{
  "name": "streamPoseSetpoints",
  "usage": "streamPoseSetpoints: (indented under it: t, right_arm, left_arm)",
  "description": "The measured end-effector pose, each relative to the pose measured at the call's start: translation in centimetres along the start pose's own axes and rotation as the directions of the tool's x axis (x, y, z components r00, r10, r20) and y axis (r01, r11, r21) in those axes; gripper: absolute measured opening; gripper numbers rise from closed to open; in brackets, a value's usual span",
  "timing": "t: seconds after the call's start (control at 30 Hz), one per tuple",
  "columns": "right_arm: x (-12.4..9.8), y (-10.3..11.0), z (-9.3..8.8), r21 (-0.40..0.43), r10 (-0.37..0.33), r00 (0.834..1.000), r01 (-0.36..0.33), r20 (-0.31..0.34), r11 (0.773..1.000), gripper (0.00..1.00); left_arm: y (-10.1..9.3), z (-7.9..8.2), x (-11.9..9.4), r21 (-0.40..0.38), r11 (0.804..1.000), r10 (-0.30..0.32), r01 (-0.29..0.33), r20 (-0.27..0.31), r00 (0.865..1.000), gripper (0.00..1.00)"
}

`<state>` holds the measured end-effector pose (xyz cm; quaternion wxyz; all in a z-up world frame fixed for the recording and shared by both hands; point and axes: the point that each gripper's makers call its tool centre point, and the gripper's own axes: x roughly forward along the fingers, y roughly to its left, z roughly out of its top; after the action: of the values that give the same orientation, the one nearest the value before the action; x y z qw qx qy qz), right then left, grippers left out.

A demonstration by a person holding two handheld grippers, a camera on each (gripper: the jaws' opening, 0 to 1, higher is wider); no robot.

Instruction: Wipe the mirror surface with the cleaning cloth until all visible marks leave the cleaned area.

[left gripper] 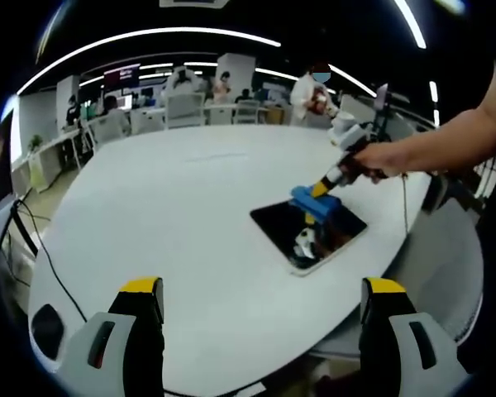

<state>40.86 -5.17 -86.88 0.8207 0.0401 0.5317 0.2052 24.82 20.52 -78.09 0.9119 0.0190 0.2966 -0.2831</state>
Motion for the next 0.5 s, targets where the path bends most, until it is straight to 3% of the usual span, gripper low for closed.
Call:
streamPoseSetpoints:
  t: [0.5]
  right_arm:
    - [-1.0,0.6,-2.4,0.046,-0.014,0.999,0.012,0.03,0.999,0.0]
  left_arm:
    - [0.4,0.7,-0.4,-0.02,0.999,0.026,-0.026,0.039,0.999,1.0]
